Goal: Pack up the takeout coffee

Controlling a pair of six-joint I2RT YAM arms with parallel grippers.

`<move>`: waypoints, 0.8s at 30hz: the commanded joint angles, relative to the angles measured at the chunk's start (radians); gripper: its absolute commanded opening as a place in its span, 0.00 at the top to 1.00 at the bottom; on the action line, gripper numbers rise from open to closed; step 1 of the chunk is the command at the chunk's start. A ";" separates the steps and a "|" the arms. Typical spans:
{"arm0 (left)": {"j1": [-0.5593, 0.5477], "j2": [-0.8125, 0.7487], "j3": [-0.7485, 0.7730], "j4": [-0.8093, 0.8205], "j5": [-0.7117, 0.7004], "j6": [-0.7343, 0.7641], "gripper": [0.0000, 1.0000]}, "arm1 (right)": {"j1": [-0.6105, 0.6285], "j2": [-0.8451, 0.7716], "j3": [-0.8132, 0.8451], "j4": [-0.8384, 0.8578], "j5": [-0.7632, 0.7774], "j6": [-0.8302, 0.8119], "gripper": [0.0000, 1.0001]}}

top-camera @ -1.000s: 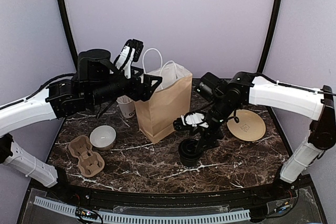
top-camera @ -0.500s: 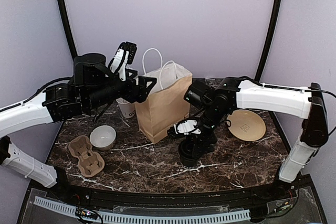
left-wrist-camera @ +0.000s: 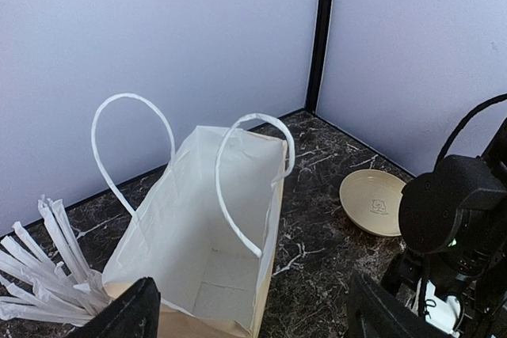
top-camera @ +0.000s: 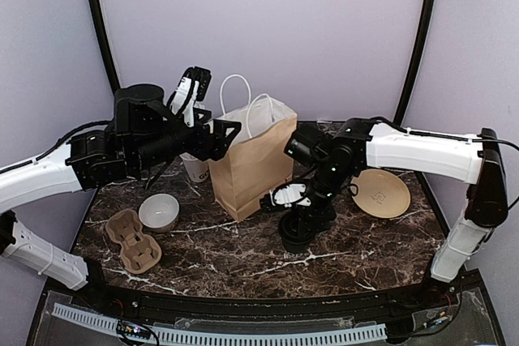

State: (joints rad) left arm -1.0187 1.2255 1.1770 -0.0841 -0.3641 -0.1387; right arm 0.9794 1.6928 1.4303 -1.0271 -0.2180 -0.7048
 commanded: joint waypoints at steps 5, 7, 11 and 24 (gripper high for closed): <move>0.006 -0.071 0.002 -0.054 -0.063 0.014 0.16 | -0.260 -0.108 0.019 -0.067 0.018 -0.032 0.36; 0.006 -0.078 -0.001 -0.071 -0.072 0.013 0.16 | -0.355 -0.107 0.027 -0.048 0.010 -0.037 0.36; 0.006 -0.083 -0.005 -0.101 -0.076 0.000 0.15 | -0.527 -0.042 0.119 -0.022 -0.013 -0.015 0.36; 0.008 -0.099 0.029 -0.261 -0.126 -0.115 0.15 | -0.761 0.265 0.424 0.015 -0.025 0.178 0.38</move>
State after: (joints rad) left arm -1.0180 1.1610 1.1778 -0.2379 -0.4316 -0.1844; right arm 0.2440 1.8992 1.7973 -1.0336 -0.2512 -0.6151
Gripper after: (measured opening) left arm 0.848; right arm 0.689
